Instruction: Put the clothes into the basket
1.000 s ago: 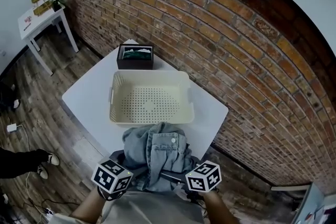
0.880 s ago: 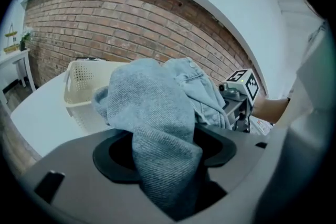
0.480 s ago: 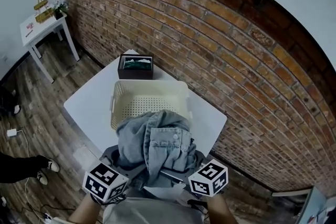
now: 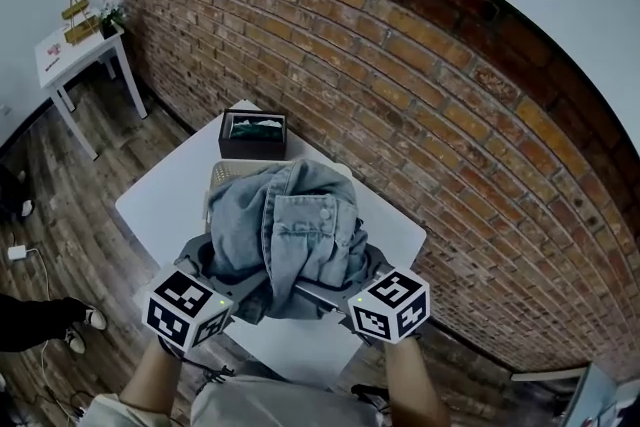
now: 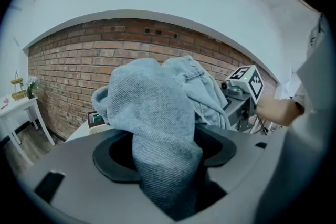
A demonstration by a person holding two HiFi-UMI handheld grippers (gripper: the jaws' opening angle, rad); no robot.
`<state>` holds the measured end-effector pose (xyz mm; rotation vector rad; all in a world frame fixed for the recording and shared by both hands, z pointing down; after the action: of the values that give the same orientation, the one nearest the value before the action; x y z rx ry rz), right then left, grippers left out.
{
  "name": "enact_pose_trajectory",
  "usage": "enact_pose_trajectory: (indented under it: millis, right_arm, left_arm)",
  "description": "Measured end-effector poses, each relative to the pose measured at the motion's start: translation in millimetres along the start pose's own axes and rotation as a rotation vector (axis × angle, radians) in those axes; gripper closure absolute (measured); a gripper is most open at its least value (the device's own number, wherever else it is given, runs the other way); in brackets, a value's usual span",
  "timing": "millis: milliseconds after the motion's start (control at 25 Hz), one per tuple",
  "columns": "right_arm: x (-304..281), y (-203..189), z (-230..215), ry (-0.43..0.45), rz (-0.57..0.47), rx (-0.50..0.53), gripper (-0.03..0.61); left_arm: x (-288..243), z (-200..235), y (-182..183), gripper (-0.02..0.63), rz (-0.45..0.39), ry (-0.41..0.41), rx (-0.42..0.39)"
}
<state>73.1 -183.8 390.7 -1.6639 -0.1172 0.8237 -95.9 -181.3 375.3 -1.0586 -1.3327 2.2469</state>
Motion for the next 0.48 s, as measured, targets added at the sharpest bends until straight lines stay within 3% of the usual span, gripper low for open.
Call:
enact_pose_trajectory:
  millis: [240,480]
  right_arm:
    - [-19.7,23.5,-28.2,0.004,0.000,0.063,0.130]
    - [-50.8,21.1,-58.5,-0.003,0.016,0.068,0.130]
  left_arm:
    - [-12.0,22.8,22.8,0.304,-0.045,0.030,0.004]
    - [-41.7,56.0,26.3,0.304,-0.043,0.037,0.018]
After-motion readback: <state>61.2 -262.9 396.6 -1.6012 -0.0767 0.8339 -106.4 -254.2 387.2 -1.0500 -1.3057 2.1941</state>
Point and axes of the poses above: the fingertips, and each gripper's own axes: x backward along the fingers, z to its left, y out of its top, the point moved 6 cm from there along x, backward along the fingers, and after that the axes turned 11 degrees about x, right-handed, at the moved point
